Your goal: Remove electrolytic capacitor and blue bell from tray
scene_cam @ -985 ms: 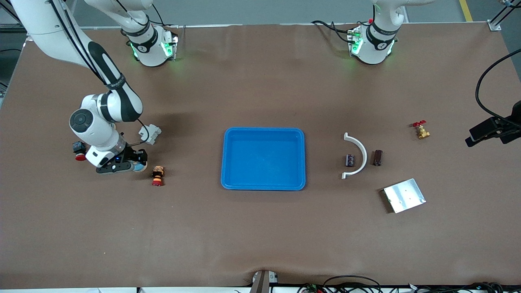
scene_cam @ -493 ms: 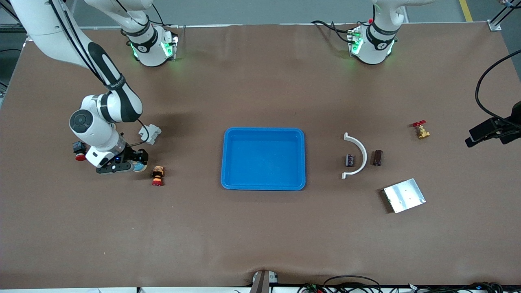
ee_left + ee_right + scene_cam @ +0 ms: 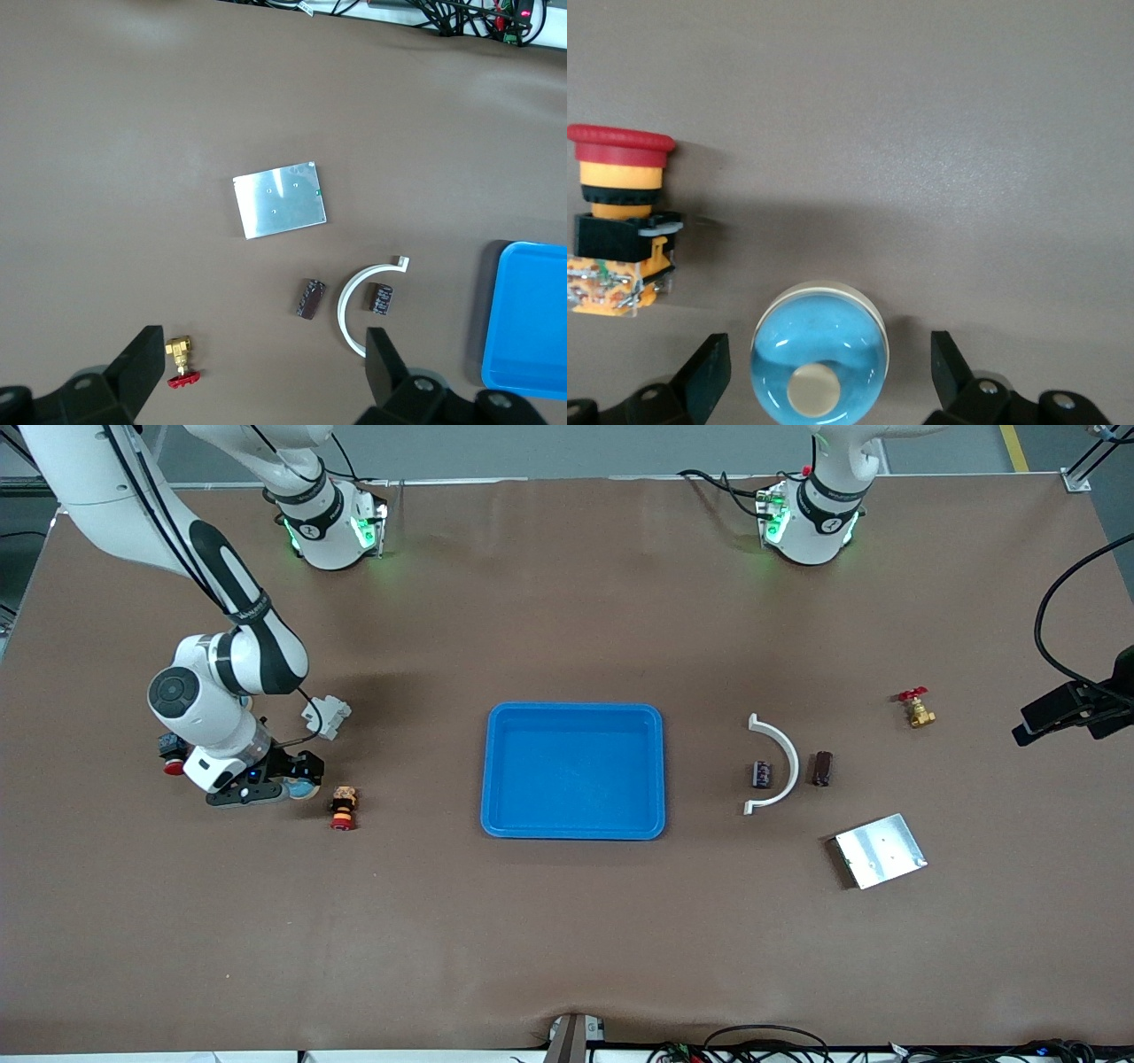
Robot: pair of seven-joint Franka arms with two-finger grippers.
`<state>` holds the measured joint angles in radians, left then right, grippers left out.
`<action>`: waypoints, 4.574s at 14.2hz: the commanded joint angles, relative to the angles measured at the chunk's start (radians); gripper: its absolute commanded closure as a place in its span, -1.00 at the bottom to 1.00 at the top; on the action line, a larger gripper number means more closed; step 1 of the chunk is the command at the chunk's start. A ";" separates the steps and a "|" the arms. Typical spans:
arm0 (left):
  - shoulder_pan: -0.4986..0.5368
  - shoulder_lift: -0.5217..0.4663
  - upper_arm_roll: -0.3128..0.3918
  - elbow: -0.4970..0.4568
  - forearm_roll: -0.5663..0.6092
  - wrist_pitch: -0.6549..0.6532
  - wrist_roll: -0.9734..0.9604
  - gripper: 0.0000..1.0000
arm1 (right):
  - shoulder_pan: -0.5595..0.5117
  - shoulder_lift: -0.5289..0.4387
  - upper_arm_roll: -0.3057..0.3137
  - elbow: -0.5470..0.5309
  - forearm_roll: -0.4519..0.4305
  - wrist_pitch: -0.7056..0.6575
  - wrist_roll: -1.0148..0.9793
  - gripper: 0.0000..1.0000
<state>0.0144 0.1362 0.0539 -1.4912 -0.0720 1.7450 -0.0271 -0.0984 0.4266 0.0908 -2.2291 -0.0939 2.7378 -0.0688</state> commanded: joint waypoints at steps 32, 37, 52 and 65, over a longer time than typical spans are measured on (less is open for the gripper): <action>0.003 0.011 -0.006 0.015 0.020 -0.010 -0.001 -1.00 | -0.037 -0.204 0.012 0.253 0.148 -0.449 -0.053 -1.00; -0.001 0.011 -0.006 0.015 0.021 -0.010 -0.005 -1.00 | -0.033 -0.252 0.014 0.347 0.146 -0.639 0.006 -1.00; -0.002 -0.006 -0.014 0.019 0.051 -0.008 -0.013 -1.00 | -0.035 -0.325 0.014 0.644 0.086 -0.990 0.040 -1.00; -0.007 -0.006 -0.014 0.031 0.051 -0.008 -0.014 -1.00 | -0.038 -0.379 0.003 0.680 0.143 -1.150 0.053 -1.00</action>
<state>0.0098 0.1379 0.0459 -1.4627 -0.0466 1.7453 -0.0271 -0.1183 0.0639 0.0919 -1.5469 0.0215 1.6081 -0.0144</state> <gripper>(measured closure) 0.000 0.000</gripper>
